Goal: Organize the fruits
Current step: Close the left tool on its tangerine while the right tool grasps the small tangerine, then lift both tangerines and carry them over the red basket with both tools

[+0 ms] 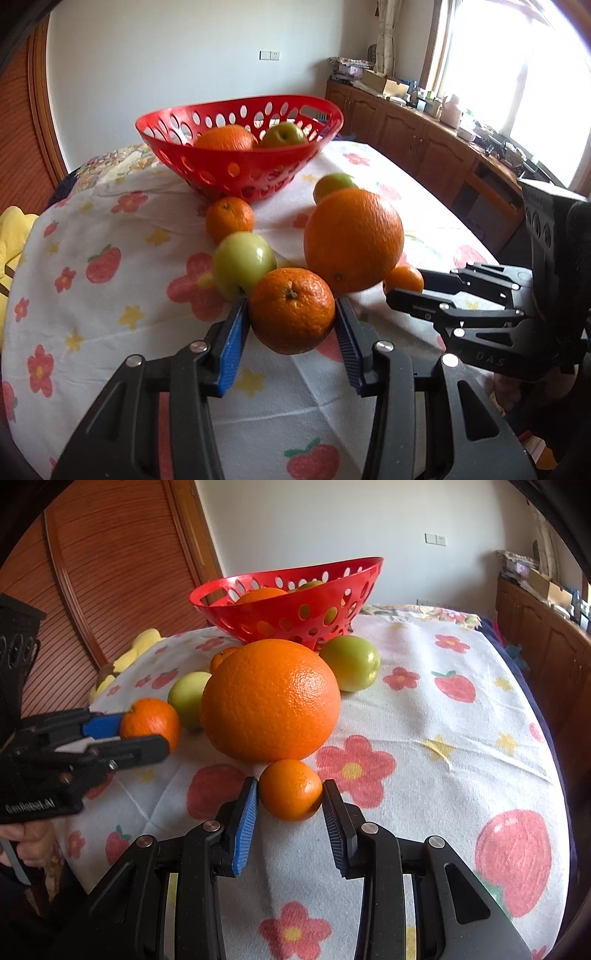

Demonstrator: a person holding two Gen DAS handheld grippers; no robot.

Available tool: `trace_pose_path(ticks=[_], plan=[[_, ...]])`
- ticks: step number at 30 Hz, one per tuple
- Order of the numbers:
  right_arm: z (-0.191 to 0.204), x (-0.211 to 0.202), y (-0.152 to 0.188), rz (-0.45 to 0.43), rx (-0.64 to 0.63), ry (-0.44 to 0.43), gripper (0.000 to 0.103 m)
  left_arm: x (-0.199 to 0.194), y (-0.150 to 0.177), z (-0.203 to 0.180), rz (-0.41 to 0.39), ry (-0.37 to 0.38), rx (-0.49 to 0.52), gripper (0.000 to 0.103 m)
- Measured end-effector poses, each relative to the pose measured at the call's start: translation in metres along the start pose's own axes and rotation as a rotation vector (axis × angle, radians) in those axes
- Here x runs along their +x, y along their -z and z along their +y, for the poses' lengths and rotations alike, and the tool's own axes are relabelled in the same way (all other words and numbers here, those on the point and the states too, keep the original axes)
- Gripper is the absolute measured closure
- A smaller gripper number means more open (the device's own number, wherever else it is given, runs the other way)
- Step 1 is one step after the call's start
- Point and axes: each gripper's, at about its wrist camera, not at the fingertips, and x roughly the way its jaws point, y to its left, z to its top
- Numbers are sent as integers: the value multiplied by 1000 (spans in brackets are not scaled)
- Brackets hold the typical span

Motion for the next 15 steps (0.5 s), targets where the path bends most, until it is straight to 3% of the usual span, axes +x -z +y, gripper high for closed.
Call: trace_pose_path(ticks=[15], plan=[[-10, -24, -16, -39, -3, 70, 68, -18, -28, 10, -72, 7, 4, 58]])
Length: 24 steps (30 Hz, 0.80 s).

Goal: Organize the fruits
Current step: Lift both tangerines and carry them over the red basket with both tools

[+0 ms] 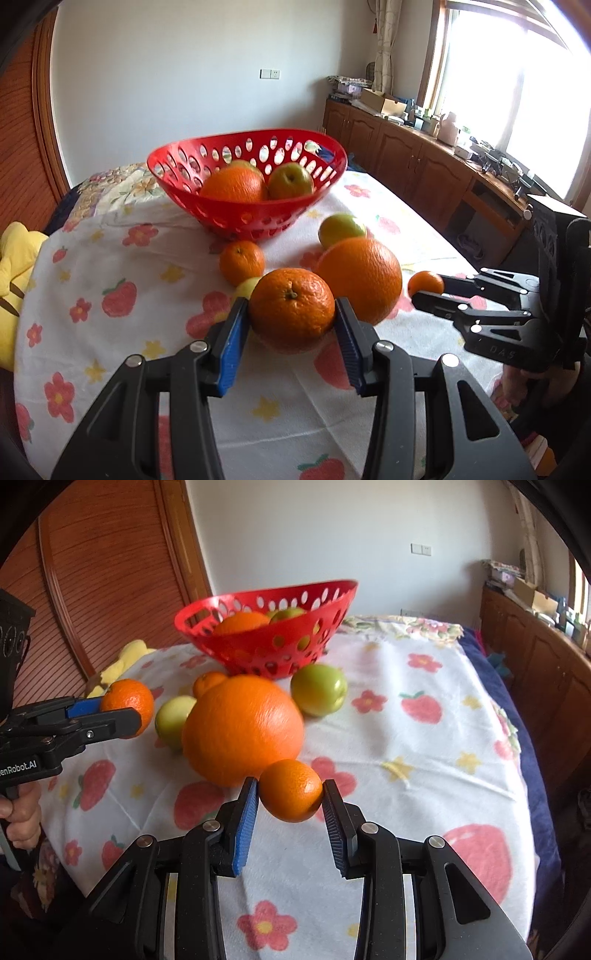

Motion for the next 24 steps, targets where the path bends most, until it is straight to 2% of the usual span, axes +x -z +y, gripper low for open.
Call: trace_pose_path(ticks=[12, 24], plan=[[1, -20, -48, -82, -42, 21, 68, -4, -39, 30, -67, -23, 9, 58], [-3, 11, -112, -117, -98, 16, 68, 22, -85, 70, -103, -59, -4, 58]])
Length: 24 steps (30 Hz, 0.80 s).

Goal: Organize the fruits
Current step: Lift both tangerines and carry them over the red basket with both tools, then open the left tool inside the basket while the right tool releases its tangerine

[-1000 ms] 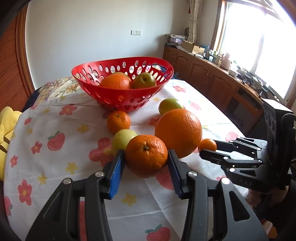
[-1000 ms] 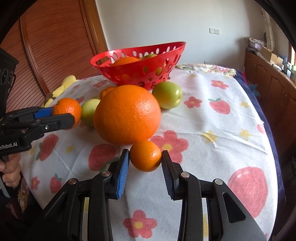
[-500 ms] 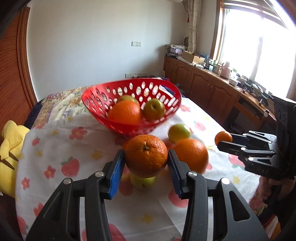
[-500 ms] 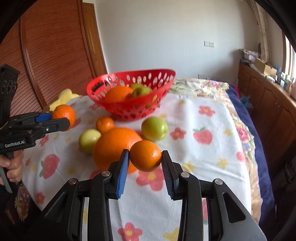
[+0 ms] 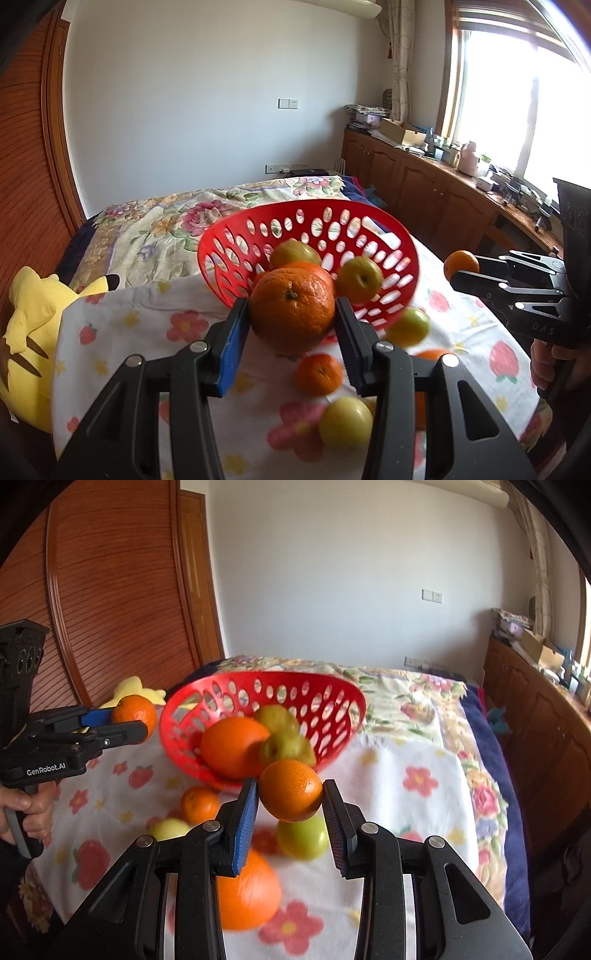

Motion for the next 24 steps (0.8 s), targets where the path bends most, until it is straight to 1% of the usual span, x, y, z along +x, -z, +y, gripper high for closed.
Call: trace_pose_path(ticks=[5, 10, 19, 24], plan=[[-6, 21, -17, -1, -11, -3, 68, 21, -7, 11, 16, -4, -16, 58], [-12, 41, -31, 7, -12, -7, 68, 37, -11, 15, 34, -9, -17, 58], [-21, 68, -49, 30, -25, 3, 68, 57, -18, 13, 57, -14, -10, 58], [-24, 84, -56, 51, -30, 2, 68, 71, -23, 17, 84, -39, 3, 58]])
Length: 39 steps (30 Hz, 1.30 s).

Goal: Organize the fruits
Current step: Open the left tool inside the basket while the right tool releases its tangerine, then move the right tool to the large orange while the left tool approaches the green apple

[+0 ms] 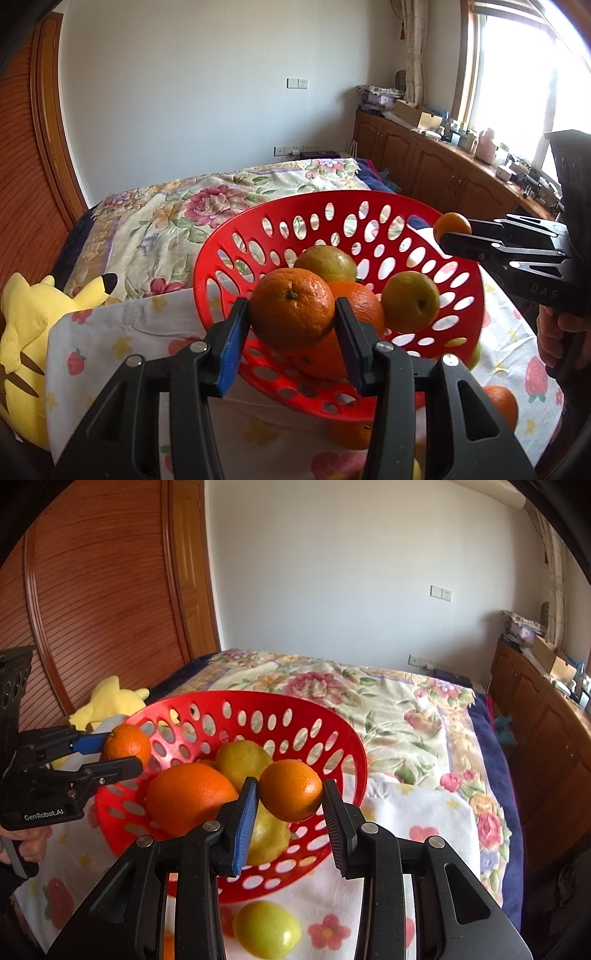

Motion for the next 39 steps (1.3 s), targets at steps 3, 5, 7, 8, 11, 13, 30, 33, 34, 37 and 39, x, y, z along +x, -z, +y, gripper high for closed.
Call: trace_pose_path(ticks=[3, 5, 7, 8, 11, 13, 30, 33, 34, 37, 39], plan=[[0, 9, -3, 10, 5, -8, 68, 3, -2, 1, 8, -4, 3, 58], [1, 17, -4, 26, 4, -6, 68, 5, -2, 1, 13, -9, 6, 58], [-1, 24, -3, 42, 10, -10, 68, 5, -1, -1, 17, -11, 9, 58], [-1, 27, -4, 51, 13, -12, 68, 5, -1, -1, 19, -12, 11, 58], [0, 34, -3, 65, 20, -21, 68, 5, -1, -3, 25, -16, 20, 58], [1, 36, -2, 70, 19, -19, 68, 6, -2, -3, 28, -19, 21, 57], [17, 4, 8, 36, 14, -24, 65, -15, -1, -7, -7, -36, 8, 56], [22, -8, 13, 17, 16, -27, 65, -27, -2, -9, -29, -33, 15, 55], [24, -12, 15, 11, 17, -29, 65, -31, -2, -10, -34, -31, 16, 54], [32, -25, 23, -6, 16, -33, 63, -41, 2, -10, -46, -22, 10, 51], [37, -33, 29, -14, 16, -39, 61, -50, 7, -13, -53, -22, 6, 50]])
